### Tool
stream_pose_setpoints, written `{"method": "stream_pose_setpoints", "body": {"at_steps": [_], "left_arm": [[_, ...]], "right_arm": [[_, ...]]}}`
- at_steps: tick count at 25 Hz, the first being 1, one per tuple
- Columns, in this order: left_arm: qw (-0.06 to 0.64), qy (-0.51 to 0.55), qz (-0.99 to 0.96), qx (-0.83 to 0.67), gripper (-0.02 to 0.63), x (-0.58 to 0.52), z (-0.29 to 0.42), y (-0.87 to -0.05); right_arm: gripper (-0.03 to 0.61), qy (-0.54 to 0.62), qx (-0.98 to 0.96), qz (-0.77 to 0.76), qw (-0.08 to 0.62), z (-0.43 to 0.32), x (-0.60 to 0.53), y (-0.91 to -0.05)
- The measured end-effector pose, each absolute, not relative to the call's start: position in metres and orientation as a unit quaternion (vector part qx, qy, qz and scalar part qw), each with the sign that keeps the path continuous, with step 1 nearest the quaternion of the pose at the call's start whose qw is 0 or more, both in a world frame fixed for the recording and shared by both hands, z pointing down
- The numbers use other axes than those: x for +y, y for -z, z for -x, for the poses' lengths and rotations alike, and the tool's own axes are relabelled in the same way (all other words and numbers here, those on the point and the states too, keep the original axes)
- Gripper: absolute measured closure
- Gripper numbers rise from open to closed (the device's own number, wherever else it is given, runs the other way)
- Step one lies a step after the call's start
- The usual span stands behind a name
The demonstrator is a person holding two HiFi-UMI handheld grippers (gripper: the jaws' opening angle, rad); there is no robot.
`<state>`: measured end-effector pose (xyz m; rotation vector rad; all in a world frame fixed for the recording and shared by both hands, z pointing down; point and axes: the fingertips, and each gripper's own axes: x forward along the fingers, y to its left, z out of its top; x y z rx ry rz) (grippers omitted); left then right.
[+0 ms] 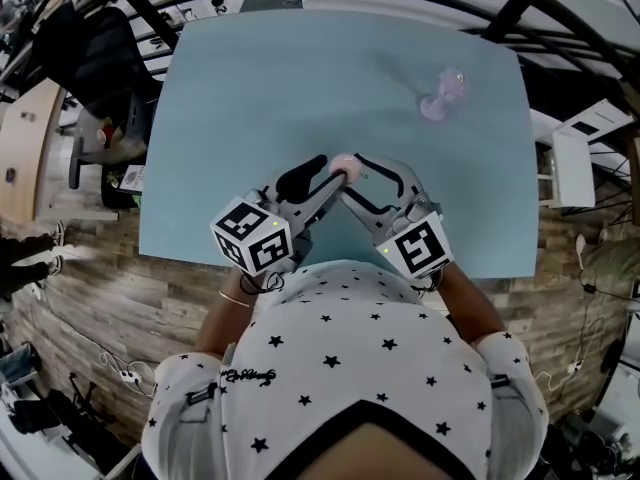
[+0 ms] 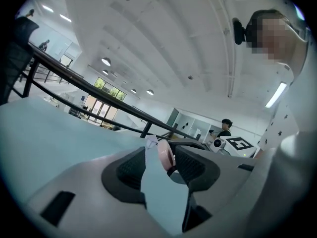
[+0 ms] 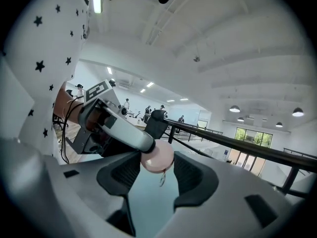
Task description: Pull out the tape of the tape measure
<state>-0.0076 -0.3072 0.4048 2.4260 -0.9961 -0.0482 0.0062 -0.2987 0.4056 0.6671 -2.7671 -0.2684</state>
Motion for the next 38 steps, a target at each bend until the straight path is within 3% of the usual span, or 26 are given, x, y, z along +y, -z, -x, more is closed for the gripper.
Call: {"method": "stream_pose_setpoints", "body": {"at_steps": [7, 10, 21, 24, 34, 38], "left_arm": [[0.288, 0.045, -0.891, -0.348, 0.412, -0.305, 0.004, -0.405], [0.290, 0.052, -0.895, -0.335, 0.516, -0.301, 0.000, -0.403], [0.259, 0.029, -0.903, -0.341, 0.528, -0.302, 0.005, -0.397], [0.264, 0.050, -0.900, -0.344, 0.528, -0.305, 0.013, -0.388], [0.270, 0.062, -0.911, -0.307, 0.528, -0.296, 0.005, -0.371], [0.268, 0.061, -0.913, -0.302, 0.528, -0.294, 0.000, -0.370]], "right_arm": [[0.365, 0.108, -0.963, -0.205, 0.139, -0.002, -0.290, -0.405], [0.364, 0.122, -0.961, -0.201, 0.143, 0.000, -0.288, -0.406], [0.371, 0.093, -0.963, -0.217, 0.127, -0.001, -0.289, -0.406], [0.440, 0.075, -0.958, -0.249, 0.123, -0.014, -0.296, -0.407], [0.486, 0.078, -0.958, -0.252, 0.115, -0.017, -0.292, -0.398], [0.571, 0.079, -0.957, -0.255, 0.112, -0.020, -0.292, -0.396]]}}
